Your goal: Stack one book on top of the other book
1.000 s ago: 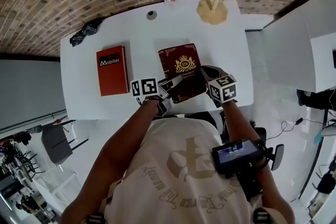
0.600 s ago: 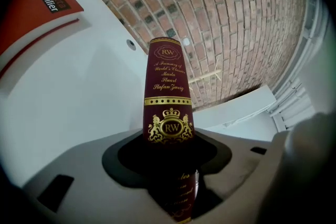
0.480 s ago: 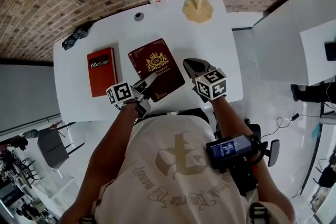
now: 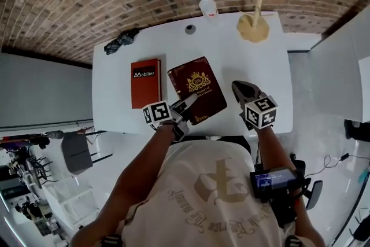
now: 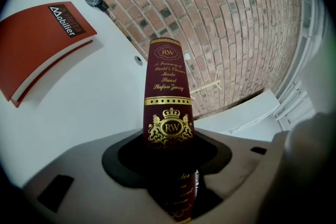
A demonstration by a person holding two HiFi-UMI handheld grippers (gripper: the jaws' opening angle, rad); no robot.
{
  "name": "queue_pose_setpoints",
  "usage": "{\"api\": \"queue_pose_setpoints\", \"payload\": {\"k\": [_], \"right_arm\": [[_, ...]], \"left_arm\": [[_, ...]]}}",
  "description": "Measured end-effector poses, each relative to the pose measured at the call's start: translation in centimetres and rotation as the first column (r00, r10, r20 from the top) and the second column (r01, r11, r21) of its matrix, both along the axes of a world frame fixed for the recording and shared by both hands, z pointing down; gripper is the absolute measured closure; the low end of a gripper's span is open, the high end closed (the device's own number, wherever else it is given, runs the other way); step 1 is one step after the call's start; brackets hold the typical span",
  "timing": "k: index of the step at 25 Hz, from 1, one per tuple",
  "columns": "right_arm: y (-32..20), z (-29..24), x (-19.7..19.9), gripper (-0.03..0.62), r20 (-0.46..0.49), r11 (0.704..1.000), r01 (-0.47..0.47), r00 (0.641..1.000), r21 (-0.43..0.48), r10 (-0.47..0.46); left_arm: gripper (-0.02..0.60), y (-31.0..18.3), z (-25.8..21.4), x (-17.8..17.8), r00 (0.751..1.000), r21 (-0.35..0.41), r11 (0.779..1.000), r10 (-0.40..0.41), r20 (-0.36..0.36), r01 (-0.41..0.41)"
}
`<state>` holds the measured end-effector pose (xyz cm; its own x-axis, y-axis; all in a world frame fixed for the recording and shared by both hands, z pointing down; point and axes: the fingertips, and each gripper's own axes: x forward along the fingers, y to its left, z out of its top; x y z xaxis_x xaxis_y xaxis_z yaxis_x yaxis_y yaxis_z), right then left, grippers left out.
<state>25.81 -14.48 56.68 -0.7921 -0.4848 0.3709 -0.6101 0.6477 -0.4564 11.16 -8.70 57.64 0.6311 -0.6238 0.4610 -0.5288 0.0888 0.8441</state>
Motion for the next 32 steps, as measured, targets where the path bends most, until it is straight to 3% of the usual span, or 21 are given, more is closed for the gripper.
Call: {"api": "queue_pose_setpoints", "payload": {"k": [15, 32], "right_arm": [[1.2, -1.3, -6.4, 0.572, -0.02, 1.0, -0.008, 1.0, 0.027, 0.009], [4.7, -3.6, -18.3, 0.572, -0.078, 0.998, -0.004, 0.997, 0.062, 0.009]], "left_arm": [[0.354, 1.6, -0.5, -6.8, 0.999, -0.01, 1.0, -0.006, -0.035, 0.006], [0.354, 5.0, -1.0, -19.2, 0.993, 0.007, 1.0, -0.026, -0.114, 0.027]]}}
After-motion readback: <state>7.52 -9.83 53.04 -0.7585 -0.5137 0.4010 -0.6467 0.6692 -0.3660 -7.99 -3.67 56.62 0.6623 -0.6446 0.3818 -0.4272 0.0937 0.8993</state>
